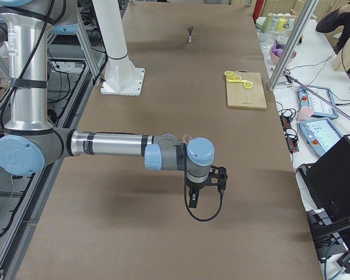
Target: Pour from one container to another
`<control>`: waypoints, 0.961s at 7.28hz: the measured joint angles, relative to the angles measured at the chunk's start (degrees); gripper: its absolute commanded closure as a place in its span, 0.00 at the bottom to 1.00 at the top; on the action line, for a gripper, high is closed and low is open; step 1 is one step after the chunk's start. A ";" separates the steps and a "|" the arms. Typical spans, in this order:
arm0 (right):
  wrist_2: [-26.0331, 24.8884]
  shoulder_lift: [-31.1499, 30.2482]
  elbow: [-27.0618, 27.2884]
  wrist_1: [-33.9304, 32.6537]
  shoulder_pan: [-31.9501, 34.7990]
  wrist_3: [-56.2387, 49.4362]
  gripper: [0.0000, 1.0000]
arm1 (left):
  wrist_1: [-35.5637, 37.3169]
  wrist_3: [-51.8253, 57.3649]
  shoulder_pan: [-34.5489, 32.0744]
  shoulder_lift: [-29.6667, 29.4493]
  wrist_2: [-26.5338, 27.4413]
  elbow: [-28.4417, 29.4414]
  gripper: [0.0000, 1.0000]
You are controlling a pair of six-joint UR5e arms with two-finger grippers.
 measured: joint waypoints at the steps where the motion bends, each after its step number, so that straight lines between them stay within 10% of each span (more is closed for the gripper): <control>1: -0.01 -0.01 0.00 0.02 0.00 -0.14 0.00 | 0.00 -0.02 -0.01 -0.50 0.00 0.52 0.02; 7: 0.07 0.18 -0.11 -0.03 0.00 -0.40 0.00 | 0.84 0.01 -0.04 -0.87 -0.33 0.26 0.02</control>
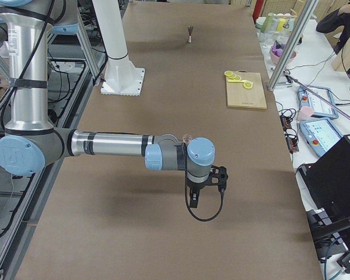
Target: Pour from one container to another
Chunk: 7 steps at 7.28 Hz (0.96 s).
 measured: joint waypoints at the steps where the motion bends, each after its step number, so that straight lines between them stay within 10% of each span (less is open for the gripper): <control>1: 0.03 0.00 0.05 -0.01 0.00 0.00 0.00 | 0.44 0.02 0.01 0.08 -0.11 0.03 0.02; 7: 0.38 0.01 -0.28 0.05 0.00 0.09 0.00 | 6.40 2.71 14.27 0.21 -4.46 -3.15 0.02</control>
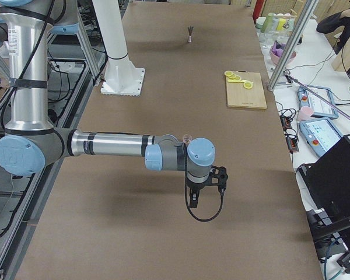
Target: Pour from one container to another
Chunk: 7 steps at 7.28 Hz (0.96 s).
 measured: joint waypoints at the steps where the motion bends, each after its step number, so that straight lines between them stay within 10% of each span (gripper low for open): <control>1: 0.16 0.00 -0.09 0.01 0.00 -0.01 0.00 | 0.11 4.69 1.43 0.04 -0.04 -0.30 0.02; 7: 0.50 0.00 -0.17 0.01 0.00 -0.08 0.00 | -0.02 10.27 3.89 -0.05 -0.10 -0.46 0.02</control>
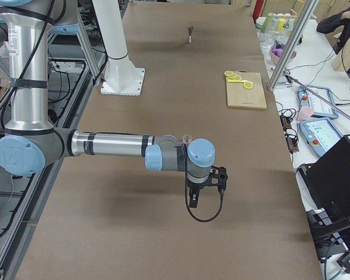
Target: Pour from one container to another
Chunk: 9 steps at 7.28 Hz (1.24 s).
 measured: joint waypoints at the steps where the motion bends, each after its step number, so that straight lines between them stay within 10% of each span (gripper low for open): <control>1: 0.00 0.00 -0.07 0.00 0.00 0.00 0.00 | -0.07 0.18 0.03 0.00 -0.01 0.01 0.02; 9: -0.34 0.21 0.38 0.13 -0.03 0.28 0.00 | -0.74 -9.93 0.05 -0.12 -2.89 0.99 0.02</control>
